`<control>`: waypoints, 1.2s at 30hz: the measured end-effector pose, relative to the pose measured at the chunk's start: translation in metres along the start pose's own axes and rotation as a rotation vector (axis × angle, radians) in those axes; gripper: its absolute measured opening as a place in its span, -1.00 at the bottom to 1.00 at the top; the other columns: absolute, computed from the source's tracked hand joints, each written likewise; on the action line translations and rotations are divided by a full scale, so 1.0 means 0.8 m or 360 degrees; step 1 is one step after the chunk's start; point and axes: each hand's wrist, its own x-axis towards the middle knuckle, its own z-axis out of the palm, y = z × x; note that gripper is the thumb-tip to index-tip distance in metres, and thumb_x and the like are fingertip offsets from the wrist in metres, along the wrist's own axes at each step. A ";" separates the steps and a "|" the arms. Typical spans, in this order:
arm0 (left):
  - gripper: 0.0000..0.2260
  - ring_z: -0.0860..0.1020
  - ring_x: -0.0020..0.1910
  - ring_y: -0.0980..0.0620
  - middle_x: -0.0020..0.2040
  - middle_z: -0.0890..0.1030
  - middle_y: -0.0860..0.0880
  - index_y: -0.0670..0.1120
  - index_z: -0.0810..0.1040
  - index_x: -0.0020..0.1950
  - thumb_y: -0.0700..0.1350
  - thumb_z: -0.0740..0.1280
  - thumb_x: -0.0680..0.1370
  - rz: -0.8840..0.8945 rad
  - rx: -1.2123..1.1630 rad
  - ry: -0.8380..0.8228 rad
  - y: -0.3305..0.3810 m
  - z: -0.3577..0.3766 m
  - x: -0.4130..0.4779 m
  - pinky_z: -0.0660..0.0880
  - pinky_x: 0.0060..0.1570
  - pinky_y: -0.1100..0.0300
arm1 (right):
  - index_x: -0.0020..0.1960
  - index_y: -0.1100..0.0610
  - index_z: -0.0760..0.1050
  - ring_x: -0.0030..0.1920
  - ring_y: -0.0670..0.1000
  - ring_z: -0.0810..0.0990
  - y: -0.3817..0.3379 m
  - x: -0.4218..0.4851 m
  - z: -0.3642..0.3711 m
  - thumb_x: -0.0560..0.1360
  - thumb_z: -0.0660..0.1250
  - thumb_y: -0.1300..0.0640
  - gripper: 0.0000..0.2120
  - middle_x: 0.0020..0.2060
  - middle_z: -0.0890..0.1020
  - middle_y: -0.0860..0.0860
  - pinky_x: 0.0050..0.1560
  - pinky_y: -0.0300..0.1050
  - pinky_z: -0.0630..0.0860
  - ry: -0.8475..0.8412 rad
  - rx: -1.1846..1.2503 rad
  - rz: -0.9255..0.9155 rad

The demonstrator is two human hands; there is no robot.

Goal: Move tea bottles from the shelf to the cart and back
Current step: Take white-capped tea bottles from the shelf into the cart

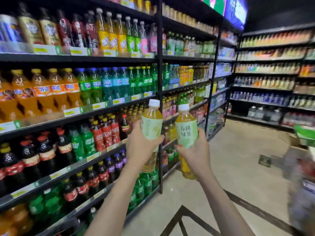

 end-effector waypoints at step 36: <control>-0.47 0.60 -0.10 0.08 -0.06 0.62 0.12 0.03 0.49 0.16 0.03 0.62 0.28 0.0257 -0.0401 -0.0324 0.103 0.572 0.381 0.53 -0.13 0.10 | 0.18 0.03 0.34 -0.21 -0.30 0.54 0.280 0.533 -0.161 0.27 0.62 0.24 -0.37 -0.13 0.55 -0.20 -0.32 -0.43 0.43 0.0486 -0.0232 -0.0064</control>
